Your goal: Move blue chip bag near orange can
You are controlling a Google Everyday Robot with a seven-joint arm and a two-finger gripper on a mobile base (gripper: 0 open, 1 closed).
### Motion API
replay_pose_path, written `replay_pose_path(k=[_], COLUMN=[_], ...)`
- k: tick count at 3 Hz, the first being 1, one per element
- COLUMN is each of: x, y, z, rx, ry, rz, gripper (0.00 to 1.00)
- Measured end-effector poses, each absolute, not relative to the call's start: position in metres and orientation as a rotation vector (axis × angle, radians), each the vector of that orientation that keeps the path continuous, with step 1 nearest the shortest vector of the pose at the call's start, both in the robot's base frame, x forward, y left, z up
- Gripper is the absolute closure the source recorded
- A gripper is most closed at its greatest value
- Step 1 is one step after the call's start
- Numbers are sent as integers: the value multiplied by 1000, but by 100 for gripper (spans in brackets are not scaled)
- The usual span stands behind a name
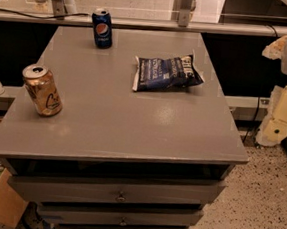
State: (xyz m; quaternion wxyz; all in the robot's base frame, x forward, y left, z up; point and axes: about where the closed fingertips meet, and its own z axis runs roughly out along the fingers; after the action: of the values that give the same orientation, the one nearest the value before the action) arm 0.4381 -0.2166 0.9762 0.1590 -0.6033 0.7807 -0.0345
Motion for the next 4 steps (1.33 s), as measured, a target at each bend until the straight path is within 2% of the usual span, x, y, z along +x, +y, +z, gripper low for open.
replay_pose_path(k=[2,4], x=[451,526], y=[-213,-191], z=[972,943], rx=[-1699,-1602], ry=[2186,2049], rz=[-106,-86], gripper=[0,0])
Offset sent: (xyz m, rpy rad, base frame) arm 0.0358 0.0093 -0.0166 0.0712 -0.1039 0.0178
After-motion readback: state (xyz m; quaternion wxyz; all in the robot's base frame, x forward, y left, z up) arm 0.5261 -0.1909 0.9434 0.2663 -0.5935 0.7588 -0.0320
